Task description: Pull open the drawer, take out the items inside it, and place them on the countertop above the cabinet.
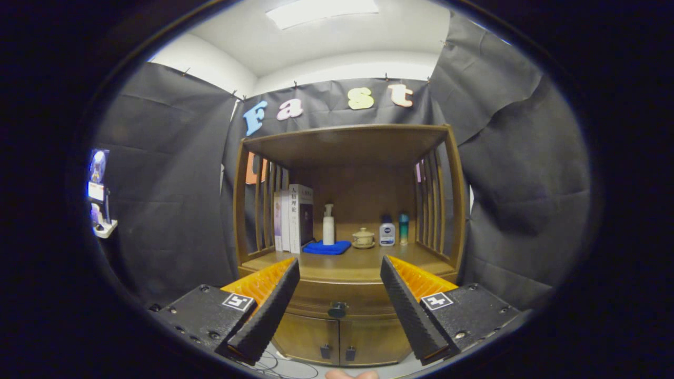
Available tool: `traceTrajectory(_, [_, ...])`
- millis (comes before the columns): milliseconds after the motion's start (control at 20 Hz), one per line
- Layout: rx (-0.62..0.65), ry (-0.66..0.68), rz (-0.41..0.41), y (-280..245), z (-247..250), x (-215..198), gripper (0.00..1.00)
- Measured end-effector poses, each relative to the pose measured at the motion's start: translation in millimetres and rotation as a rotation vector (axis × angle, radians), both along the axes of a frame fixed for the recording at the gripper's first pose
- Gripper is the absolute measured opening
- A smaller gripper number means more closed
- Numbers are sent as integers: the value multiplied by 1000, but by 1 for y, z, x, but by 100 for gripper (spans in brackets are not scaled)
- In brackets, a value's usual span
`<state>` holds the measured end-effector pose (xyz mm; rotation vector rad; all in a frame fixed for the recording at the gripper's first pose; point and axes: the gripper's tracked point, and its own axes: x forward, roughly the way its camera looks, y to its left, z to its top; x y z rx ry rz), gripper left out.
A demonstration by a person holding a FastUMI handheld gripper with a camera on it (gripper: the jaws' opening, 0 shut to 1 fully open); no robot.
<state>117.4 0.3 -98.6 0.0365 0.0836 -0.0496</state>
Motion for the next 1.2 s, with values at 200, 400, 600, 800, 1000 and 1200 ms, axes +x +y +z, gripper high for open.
traceTrajectory(200, [-16,84,-17,3,-66,36,100])
traceTrajectory(400, [45,126,-31,5,-105,73,100])
traceTrajectory(600, [70,213,-43,1,-148,102,96])
traceTrajectory(800, [77,234,-101,-12,-174,112,83])
traceTrajectory(1000, [60,241,-114,-8,-194,118,62])
traceTrajectory(1200, [87,246,-147,-12,-197,129,53])
